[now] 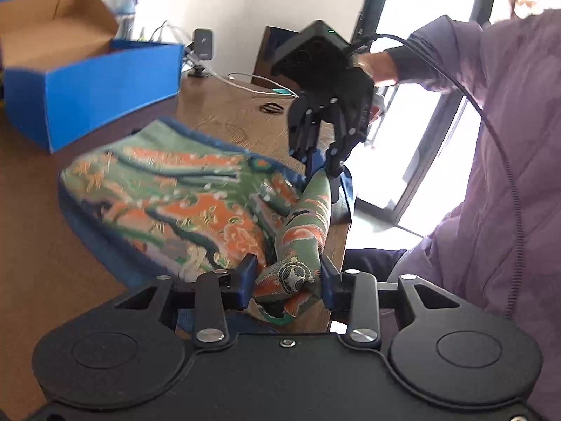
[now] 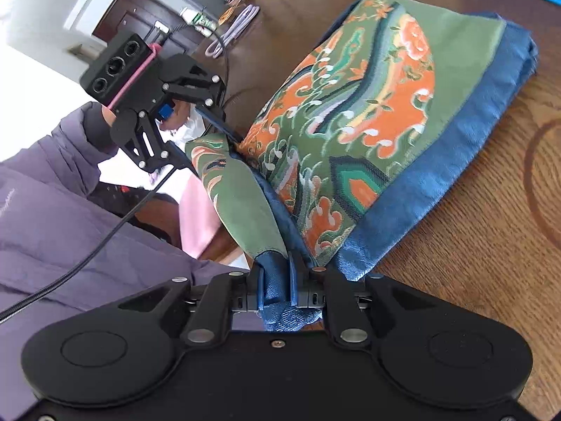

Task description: Fold shopping bag

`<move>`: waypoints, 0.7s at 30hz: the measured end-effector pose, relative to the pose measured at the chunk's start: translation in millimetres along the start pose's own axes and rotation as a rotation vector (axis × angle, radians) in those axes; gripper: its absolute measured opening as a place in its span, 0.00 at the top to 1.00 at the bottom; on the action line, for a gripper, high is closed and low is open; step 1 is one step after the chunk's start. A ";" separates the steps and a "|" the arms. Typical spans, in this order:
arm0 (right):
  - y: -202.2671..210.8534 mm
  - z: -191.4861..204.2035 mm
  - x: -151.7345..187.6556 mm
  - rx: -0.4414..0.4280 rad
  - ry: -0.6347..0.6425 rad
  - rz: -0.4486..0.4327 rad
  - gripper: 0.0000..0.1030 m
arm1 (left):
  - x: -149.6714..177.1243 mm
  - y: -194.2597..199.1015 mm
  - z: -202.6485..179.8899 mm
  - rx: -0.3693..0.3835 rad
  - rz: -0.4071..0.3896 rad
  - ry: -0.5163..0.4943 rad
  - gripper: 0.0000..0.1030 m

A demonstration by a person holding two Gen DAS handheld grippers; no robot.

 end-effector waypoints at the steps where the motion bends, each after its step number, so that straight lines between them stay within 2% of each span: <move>1: 1.9 2.2 2.1 0.009 -0.005 -0.022 0.86 | 0.8 0.1 1.9 0.005 0.000 0.016 0.66; 2: 2.2 6.1 6.0 0.029 0.015 -0.047 0.85 | 2.5 -0.1 8.9 0.031 -0.001 0.086 0.66; 3: 3.8 12.1 10.2 0.052 0.049 -0.073 0.82 | 2.8 -0.4 11.0 0.038 -0.001 0.104 0.66; 5: 8.3 27.9 18.3 0.140 0.159 -0.136 0.77 | 2.1 -2.9 20.6 0.076 0.008 0.182 0.67; 6: 10.3 35.0 22.6 0.187 0.216 -0.167 0.70 | 1.3 -4.2 24.8 0.094 0.016 0.213 0.67; 9: 13.2 44.8 36.6 0.273 0.323 -0.270 0.66 | 0.1 -6.0 27.0 0.109 0.022 0.230 0.67; 11: 16.4 39.4 42.6 0.245 0.285 -0.332 0.66 | -0.1 -7.7 28.1 0.117 0.024 0.251 0.67; 14: 23.5 20.4 48.3 0.175 0.161 -0.388 0.67 | 0.1 -9.9 29.3 0.123 0.026 0.284 0.66; 16: 28.4 5.9 44.5 0.094 -0.013 -0.408 0.69 | -1.3 -9.0 27.3 0.095 0.017 0.275 0.64; 18: 29.8 -2.2 38.3 0.049 -0.159 -0.375 0.70 | -3.4 -7.5 25.7 0.065 0.014 0.262 0.57; 19: 28.9 -3.6 33.7 0.042 -0.210 -0.345 0.72 | -8.3 -3.9 21.2 0.007 0.011 0.214 0.51; 21: 27.8 -10.7 26.3 0.014 -0.308 -0.282 0.75 | -16.3 3.2 12.0 -0.099 0.001 0.113 0.32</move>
Point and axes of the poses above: each gripper's, at about its wrist camera, not at the fingertips, and y roughly against the way its jaws point, z to its left, x to its underside, the point moved 6 cm from there along -y, roughly the way its jaws point, and after that the axes turned 2 degrees about -x, right-handed, at the moved point
